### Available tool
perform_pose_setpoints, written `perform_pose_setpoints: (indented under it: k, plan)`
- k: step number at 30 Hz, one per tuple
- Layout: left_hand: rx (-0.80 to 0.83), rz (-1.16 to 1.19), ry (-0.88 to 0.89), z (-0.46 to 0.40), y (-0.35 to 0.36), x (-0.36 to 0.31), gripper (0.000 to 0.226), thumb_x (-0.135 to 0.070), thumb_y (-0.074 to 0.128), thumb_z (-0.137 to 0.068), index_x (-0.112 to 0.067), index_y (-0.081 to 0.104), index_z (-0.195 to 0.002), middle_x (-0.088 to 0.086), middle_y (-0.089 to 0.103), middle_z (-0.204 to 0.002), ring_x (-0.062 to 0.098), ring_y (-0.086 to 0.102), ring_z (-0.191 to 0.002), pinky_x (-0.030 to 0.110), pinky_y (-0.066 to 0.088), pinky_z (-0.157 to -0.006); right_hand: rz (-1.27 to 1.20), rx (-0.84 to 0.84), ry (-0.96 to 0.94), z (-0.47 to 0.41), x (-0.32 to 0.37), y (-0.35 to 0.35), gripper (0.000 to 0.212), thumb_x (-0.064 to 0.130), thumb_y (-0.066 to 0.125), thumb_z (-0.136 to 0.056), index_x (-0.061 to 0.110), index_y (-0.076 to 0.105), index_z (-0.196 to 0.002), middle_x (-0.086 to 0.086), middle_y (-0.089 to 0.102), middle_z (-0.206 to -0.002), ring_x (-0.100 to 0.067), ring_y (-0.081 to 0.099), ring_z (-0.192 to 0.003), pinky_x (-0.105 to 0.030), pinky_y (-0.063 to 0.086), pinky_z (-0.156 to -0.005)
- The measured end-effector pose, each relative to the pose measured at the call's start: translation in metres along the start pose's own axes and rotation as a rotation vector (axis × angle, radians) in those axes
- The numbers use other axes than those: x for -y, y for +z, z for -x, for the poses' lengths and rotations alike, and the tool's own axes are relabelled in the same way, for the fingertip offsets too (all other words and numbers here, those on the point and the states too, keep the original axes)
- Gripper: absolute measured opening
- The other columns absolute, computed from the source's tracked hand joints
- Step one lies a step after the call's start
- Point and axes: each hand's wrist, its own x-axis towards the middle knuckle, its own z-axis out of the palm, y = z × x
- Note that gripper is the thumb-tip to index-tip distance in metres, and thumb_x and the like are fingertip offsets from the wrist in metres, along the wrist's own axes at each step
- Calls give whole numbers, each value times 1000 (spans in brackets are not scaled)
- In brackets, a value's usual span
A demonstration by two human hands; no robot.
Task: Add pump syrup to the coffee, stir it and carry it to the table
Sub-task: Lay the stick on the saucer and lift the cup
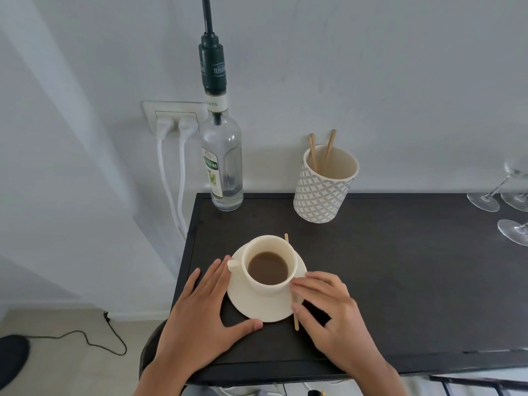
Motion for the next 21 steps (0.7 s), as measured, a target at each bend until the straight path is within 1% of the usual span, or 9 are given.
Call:
perform_pose_setpoints:
  k: [2,10,12,14,15,17,18,19,21]
  plan:
    - [7,11,-10,0,3,3,116,-98,42,-68,-37,11,-163,-26,7,-170,-10,-8,-151,22,-9,-125,39,24,-4,-6,0,3,31,44,66,-90,31,78,-115,34,63,-125,-1,46,-133,-33,44,-105]
    - [14,27,-5,-1,4,3,116,-98,41,-69,-37,9,-163,-27,4,-170,-8,-2,-154,24,-6,-126,32,-25,34,-8,-1,2,32,41,70,-86,27,79,-114,34,63,-124,4,46,-131,-36,50,-105]
    - [17,51,-8,0,2,3,116,-95,47,-70,-39,7,-162,-30,0,-167,-10,-8,-150,22,-7,-126,-6,-55,49,-8,4,1,31,36,73,-87,29,77,-116,32,65,-123,1,49,-130,-33,50,-105]
    - [24,175,-64,2,-2,4,113,-87,60,-71,-44,6,-161,-36,3,-161,-11,-6,-146,25,4,-127,-113,-106,99,-12,9,-2,32,26,75,-88,32,74,-120,27,67,-122,-4,54,-127,-27,50,-102]
    - [-2,284,-101,3,-4,5,109,-80,66,-71,-47,12,-160,-36,12,-159,-9,3,-147,29,16,-126,-182,-118,125,-15,11,-5,36,20,76,-89,33,72,-122,23,68,-123,-7,58,-125,-28,51,-100]
    - [-140,505,-146,2,-10,9,87,-64,74,-74,-46,39,-151,-31,44,-151,-10,39,-141,20,38,-115,-300,-87,144,-24,15,-13,44,13,76,-89,33,67,-127,18,70,-124,-11,64,-119,-31,54,-96]
    - [-215,583,-157,0,-13,10,72,-53,77,-76,-43,51,-143,-26,59,-140,-9,58,-126,13,47,-103,-347,-45,154,-29,17,-17,48,13,77,-89,33,65,-130,18,70,-125,-12,65,-119,-32,55,-96]
    - [-254,634,-170,-3,-16,10,59,-41,79,-79,-39,59,-135,-22,68,-129,-4,69,-110,10,54,-91,-384,17,170,-34,18,-20,52,14,78,-88,33,62,-134,18,69,-128,-11,64,-120,-31,55,-98]
    - [-199,680,-199,-11,-26,8,40,-27,81,-84,-36,68,-122,-19,76,-108,6,75,-90,18,62,-82,-425,159,203,-43,19,-25,63,20,81,-86,32,55,-143,19,65,-136,-6,61,-127,-31,51,-105]
